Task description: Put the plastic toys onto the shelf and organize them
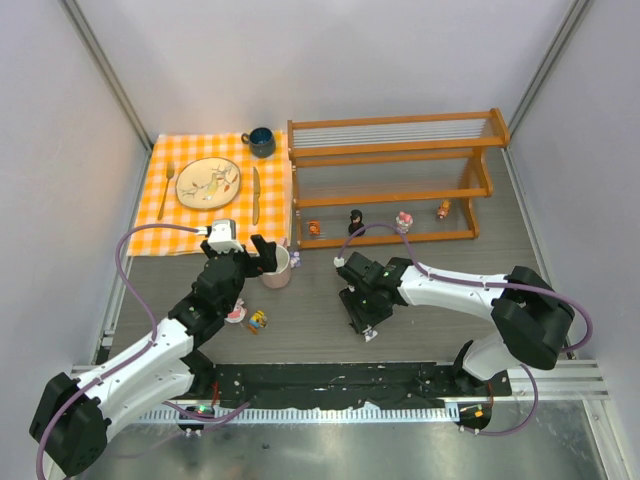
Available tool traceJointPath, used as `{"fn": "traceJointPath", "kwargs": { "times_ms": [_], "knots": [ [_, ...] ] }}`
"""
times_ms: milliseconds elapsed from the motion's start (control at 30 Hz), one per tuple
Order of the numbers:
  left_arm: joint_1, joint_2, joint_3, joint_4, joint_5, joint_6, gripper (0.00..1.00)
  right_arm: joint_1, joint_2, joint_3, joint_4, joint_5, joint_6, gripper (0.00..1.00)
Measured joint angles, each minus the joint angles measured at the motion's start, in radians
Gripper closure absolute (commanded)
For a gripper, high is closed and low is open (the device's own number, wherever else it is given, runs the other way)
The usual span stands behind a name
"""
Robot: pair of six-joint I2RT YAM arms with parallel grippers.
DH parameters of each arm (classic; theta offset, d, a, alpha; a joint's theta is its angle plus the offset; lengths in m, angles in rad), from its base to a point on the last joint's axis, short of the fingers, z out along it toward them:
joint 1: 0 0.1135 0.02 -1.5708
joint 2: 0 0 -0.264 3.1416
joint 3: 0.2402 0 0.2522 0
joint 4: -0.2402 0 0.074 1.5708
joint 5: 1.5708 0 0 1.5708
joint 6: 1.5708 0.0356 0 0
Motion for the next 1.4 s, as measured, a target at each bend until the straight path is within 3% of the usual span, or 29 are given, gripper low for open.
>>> {"fn": "traceJointPath", "kwargs": {
  "times_ms": [233, 500, 733, 900, 1133, 1400],
  "knots": [
    [0.0, 0.002, 0.0, 0.0, 0.0, 0.0, 0.0, 0.0, -0.05, 0.0, 0.001, 0.064, 0.002, 0.99],
    [0.0, 0.006, 0.0, 0.0, 0.0, 0.0, 0.0, 0.0, -0.238, -0.031, 0.119, 0.301, 0.008, 0.99],
    [0.0, 0.009, 0.0, 0.0, 0.0, 0.0, 0.0, -0.003, -0.506, -0.244, 0.52, 0.573, -0.042, 0.99],
    [0.0, 0.022, 0.0, 0.001, 0.0, 0.0, 0.0, -0.034, -0.549, -0.331, 0.829, 0.722, -0.166, 0.99],
    [0.001, 0.031, 0.0, 0.0, 0.0, 0.0, 0.0, -0.15, -0.459, -0.322, 1.18, 0.724, -0.316, 0.99],
    [0.003, 0.035, 0.0, 0.001, 0.0, 0.001, 0.0, -0.312, -0.306, -0.322, 1.504, 0.578, -0.37, 0.99]
  ]
}}
